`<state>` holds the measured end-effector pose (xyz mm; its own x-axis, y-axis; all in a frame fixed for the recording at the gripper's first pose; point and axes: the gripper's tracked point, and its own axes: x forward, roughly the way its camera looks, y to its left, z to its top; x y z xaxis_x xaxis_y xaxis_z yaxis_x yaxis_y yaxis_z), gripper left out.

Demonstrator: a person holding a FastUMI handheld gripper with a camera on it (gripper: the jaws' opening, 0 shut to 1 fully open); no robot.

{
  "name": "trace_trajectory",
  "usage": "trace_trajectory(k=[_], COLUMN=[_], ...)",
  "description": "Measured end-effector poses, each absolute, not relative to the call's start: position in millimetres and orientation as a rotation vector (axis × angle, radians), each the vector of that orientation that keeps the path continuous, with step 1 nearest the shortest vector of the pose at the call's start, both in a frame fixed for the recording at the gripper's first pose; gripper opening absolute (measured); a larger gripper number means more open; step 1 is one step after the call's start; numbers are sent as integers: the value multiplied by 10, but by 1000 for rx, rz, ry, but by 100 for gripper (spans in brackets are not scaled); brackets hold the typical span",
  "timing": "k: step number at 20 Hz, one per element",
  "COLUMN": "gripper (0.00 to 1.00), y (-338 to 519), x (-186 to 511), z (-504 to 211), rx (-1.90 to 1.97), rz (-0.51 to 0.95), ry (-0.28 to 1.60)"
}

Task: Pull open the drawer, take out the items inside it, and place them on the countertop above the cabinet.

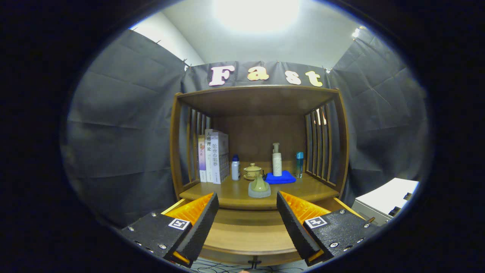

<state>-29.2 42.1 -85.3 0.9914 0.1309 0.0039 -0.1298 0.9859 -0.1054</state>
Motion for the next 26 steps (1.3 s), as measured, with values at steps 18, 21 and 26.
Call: trace_trajectory(k=[18,21,26], gripper=[95,95,94], y=[-3,-2,-85], x=[-656,-622,-582], z=[-2290,-2376,-2446], rx=[-86,-68,-86], rz=[34,36,2], ry=[212,226,233])
